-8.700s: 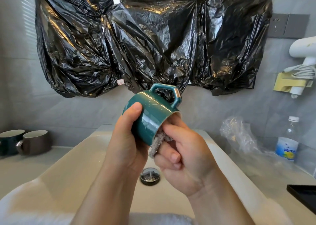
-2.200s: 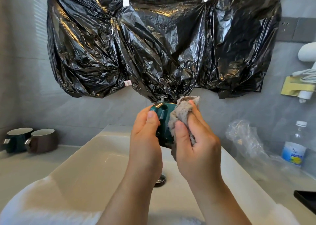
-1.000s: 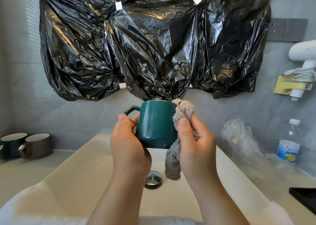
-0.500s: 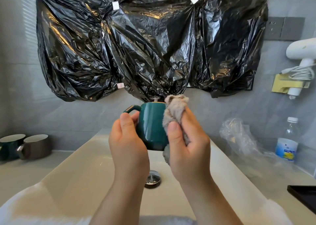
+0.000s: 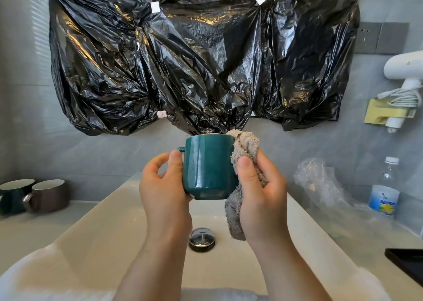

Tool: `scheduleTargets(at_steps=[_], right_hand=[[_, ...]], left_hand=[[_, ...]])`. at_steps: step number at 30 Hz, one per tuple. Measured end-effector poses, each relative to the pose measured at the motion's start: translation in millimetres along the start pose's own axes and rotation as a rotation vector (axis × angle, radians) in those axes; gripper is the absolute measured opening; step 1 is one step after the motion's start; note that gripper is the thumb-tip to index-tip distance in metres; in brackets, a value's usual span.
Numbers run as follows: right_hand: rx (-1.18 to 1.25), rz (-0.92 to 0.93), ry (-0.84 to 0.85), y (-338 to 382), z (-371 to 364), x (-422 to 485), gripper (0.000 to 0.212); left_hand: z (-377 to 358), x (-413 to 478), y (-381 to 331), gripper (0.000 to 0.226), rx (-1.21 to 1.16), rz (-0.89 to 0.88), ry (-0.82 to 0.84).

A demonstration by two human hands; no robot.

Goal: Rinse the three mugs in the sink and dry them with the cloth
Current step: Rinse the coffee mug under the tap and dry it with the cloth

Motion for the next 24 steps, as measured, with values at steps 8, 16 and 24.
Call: scheduleTargets(at_steps=[8,16,24], right_hand=[[-0.157,0.233,0.073,19,-7,-2,0.036],[0.018,0.081,0.012,7,-2,-1,0.037],[0.003,0.023,-0.030,0,5,2,0.027]], left_hand=[[-26,-12,-12,0.065,0.017,-0.103,0.398],[-35,-19,-3,0.037,-0.199,0.108,0.687],[-29,-16,-12,0.033,0.028,-0.077,0.488]])
Point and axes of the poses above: each hand's wrist, its own x-axis towards the middle knuckle, its own z-axis out of the back of the hand, y = z × x, the point moved 7 cm from there along x, towards the middle knuckle, and after that the axes turned 10 degrees about x, right-handed, at the moved point
